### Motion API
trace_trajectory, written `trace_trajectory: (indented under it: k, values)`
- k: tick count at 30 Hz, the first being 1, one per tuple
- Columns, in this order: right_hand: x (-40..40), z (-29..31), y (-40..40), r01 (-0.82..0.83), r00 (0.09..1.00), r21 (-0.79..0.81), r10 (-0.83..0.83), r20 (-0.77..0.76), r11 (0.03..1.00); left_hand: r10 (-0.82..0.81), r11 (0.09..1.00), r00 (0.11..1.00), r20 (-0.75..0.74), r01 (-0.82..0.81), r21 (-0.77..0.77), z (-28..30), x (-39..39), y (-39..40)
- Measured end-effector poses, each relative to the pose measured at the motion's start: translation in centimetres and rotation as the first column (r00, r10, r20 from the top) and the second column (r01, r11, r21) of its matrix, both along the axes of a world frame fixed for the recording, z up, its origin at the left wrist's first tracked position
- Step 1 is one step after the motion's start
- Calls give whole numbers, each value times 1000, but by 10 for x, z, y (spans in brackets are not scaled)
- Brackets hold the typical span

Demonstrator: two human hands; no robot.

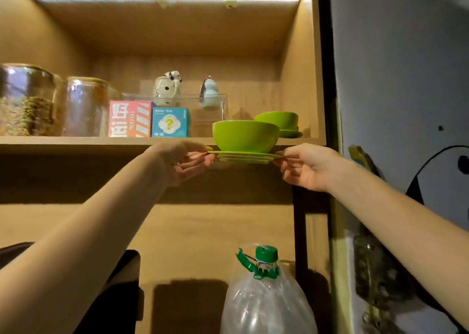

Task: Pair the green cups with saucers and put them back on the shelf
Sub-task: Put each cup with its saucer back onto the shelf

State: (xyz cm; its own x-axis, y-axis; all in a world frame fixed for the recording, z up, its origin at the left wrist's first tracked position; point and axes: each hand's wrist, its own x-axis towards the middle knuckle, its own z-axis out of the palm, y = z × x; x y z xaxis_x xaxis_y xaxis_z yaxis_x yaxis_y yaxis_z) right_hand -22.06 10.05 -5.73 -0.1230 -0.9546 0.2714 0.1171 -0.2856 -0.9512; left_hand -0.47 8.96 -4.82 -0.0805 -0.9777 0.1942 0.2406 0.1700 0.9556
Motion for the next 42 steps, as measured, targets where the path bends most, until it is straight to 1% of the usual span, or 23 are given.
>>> trace_trajectory:
  k: [2, 7, 9, 14, 18, 22, 26, 28, 32, 36, 37, 38, 39, 40, 41, 42]
  values:
    - [3, 16, -8, 6, 1000, -25, -6, 5, 1000, 9, 1000, 1000, 4, -9, -11, 17, 2, -9]
    - [12, 55, -32, 2, 1000, -60, -1, 9, 998, 75, 996, 994, 82, -71, -51, 58, 9, -32]
    - [16, 68, -45, 0, 1000, -59, 0, -2, 998, 93, 995, 990, 105, -88, -50, 71, 14, -43]
    - [24, 88, -76, 10, 999, -27, -12, -50, 1000, 119, 993, 969, 218, -113, -41, 93, 19, -71]
    - [27, 90, -95, 30, 996, -13, -30, -81, 999, 153, 988, 951, 270, -148, -39, 94, 19, -88]
    - [31, 91, -102, 66, 985, 30, -61, -160, 997, 206, 978, 917, 342, -198, -58, 89, 15, -102]
    - [37, 93, -97, 131, 963, 28, -121, -242, 991, 243, 970, 886, 394, -233, -74, 89, 13, -109]
    - [40, 93, -97, 138, 952, 20, -127, -277, 990, 262, 965, 872, 413, -249, -86, 90, 12, -112]
    - [43, 94, -106, 199, 929, 13, -185, -320, 980, 326, 945, 846, 422, -281, -165, 90, 13, -117]
    - [46, 94, -114, 174, 935, 53, -148, -321, 983, 391, 917, 808, 441, -303, -258, 88, 12, -118]
    - [47, 94, -111, 178, 931, 53, -150, -332, 983, 433, 897, 775, 460, -320, -304, 86, 12, -120]
    - [48, 93, -107, 192, 918, 49, -162, -361, 980, 511, 854, 699, 500, -348, -386, 85, 12, -122]
    - [48, 92, -103, 220, 891, 16, -195, -410, 975, 622, 777, 569, 537, -368, -510, 83, 12, -121]
    - [47, 89, -99, 269, 834, -77, -272, -481, 960, 739, 671, 399, 543, -360, -649, 81, 12, -119]
    - [44, 85, -97, 322, 734, -238, -400, -549, 916, 828, 561, 244, 505, -328, -760, 78, 11, -116]
    - [41, 79, -97, 340, 602, -447, -557, -572, 827, 880, 475, 147, 451, -291, -831, 75, 8, -109]
